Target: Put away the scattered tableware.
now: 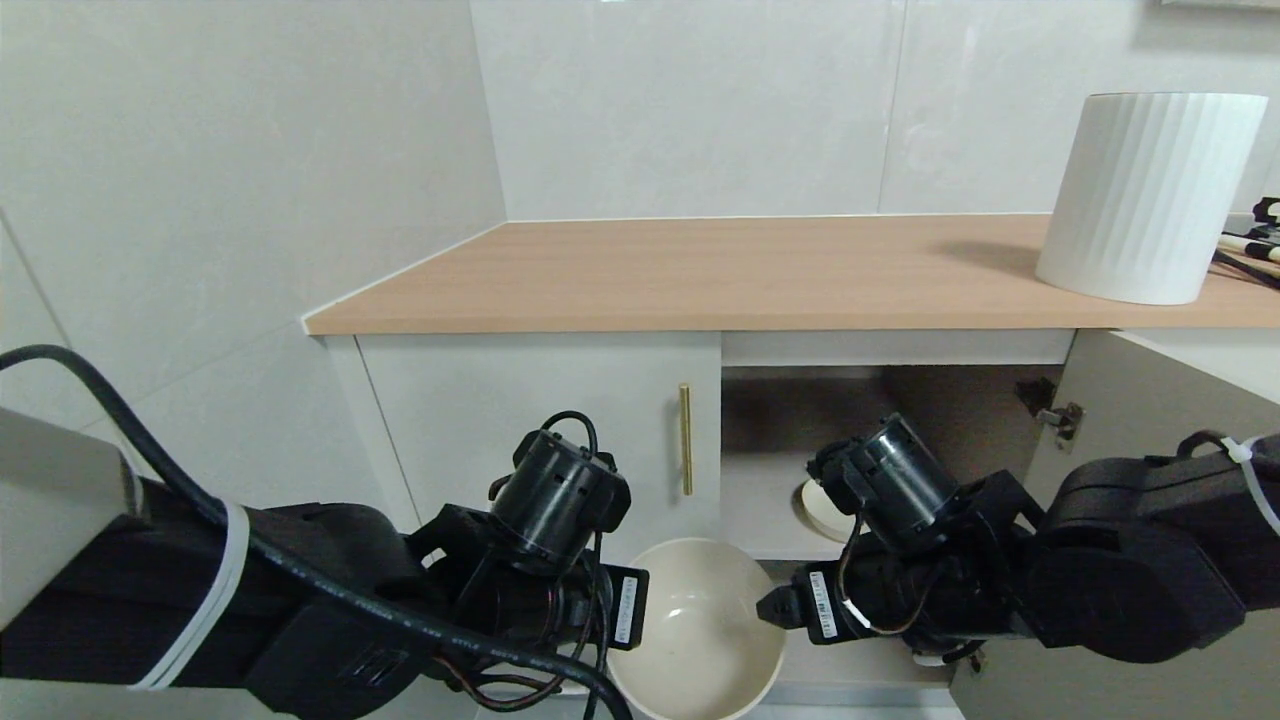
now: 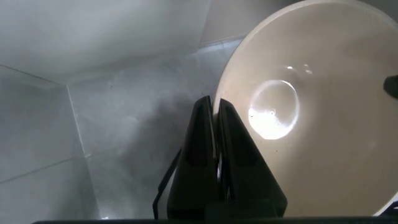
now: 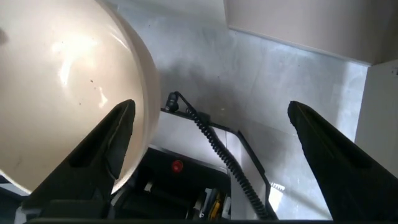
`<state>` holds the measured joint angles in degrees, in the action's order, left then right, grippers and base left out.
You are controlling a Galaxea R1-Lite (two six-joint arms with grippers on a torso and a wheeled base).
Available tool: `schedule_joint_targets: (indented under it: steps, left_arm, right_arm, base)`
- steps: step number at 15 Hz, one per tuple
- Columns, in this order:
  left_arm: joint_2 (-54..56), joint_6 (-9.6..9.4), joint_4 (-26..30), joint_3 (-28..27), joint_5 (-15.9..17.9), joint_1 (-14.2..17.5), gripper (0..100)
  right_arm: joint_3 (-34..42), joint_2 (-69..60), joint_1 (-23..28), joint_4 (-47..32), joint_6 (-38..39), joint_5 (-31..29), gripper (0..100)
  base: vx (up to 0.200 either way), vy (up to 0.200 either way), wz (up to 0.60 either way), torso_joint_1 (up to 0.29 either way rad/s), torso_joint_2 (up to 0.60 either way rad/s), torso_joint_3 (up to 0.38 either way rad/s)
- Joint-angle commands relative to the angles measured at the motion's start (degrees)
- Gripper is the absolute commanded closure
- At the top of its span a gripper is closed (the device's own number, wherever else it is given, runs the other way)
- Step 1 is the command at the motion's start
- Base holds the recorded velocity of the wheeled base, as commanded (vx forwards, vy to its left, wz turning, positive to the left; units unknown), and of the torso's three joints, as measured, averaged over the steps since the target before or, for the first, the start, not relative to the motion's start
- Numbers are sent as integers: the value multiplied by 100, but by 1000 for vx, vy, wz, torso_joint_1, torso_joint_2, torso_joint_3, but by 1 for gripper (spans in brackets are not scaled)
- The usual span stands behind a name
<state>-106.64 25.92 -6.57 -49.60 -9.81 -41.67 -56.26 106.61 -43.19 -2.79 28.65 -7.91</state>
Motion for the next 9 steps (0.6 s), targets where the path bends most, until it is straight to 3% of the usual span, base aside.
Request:
schedule_joint_targets:
  steps: [1, 9]
  left_arm:
    - [21, 1, -2, 21, -3, -34, 100]
    - [38, 1, -2, 30, -3, -78, 100]
  right_arm:
    - [-17, 106, -14, -2, 9, 0, 100]
    - [-25, 132, -111, 7, 18, 0, 100]
  base:
    - [0, 0, 0, 0, 0, 0]
    - [0, 0, 0, 0, 0, 0]
